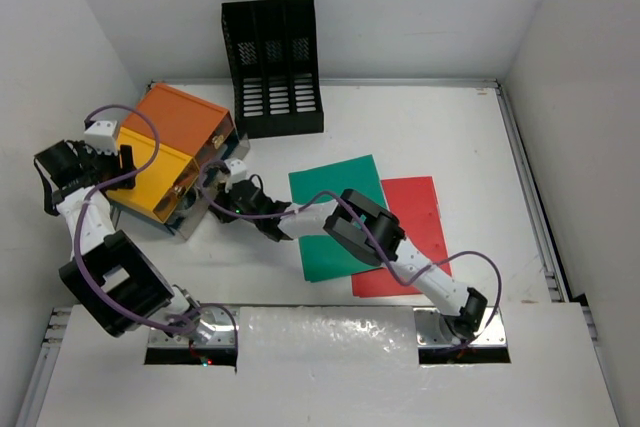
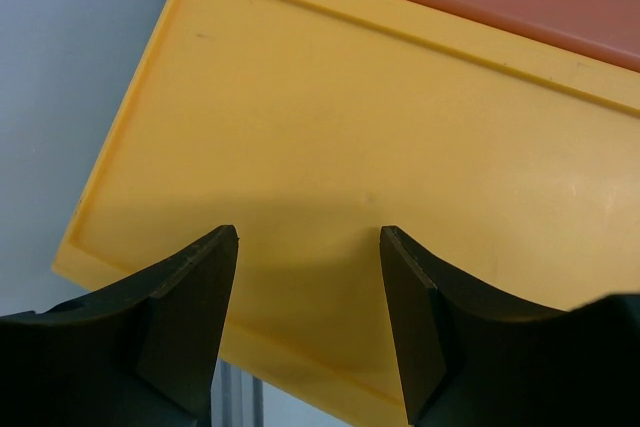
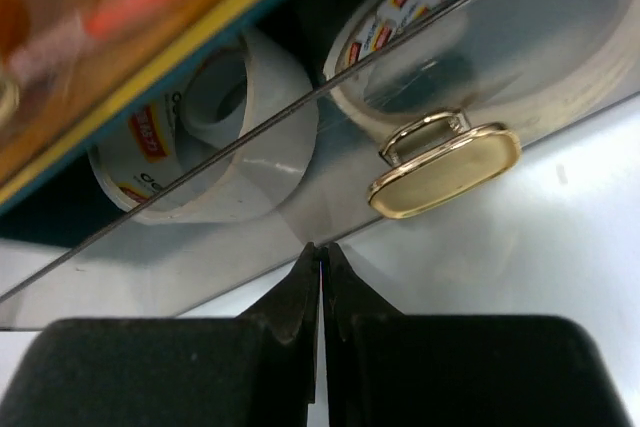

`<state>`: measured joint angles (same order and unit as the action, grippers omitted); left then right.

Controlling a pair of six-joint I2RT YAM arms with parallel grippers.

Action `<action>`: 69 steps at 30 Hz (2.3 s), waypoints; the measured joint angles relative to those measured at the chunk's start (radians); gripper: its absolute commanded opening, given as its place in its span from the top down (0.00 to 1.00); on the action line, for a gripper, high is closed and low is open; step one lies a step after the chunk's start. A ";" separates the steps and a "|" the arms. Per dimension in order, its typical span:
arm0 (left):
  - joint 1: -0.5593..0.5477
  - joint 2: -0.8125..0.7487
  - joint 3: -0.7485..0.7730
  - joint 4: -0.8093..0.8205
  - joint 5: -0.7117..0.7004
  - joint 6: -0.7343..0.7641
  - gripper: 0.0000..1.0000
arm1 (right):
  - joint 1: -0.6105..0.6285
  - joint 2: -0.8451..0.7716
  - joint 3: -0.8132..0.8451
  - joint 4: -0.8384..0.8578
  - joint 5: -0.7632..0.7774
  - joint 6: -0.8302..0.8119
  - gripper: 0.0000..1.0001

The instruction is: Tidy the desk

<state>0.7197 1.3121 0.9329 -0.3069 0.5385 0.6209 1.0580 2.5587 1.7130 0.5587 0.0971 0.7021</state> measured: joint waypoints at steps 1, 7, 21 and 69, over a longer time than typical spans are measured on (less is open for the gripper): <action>0.000 0.002 0.000 0.002 0.003 0.004 0.42 | 0.000 0.026 0.032 0.010 0.003 -0.012 1.00; 0.000 0.006 0.000 0.010 0.024 0.028 0.42 | 0.000 0.155 0.210 0.070 0.015 -0.074 1.00; 0.000 0.013 0.000 0.025 0.028 0.052 0.42 | 0.000 0.202 0.265 0.113 0.031 -0.174 0.92; -1.201 0.112 0.205 -0.462 -0.365 -0.126 0.54 | -0.789 -1.067 -1.212 -0.379 -0.496 -0.136 0.19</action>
<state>-0.4812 1.4239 1.1381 -0.7692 0.1734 0.4950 0.2687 1.4918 0.5011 0.1795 -0.3988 0.5663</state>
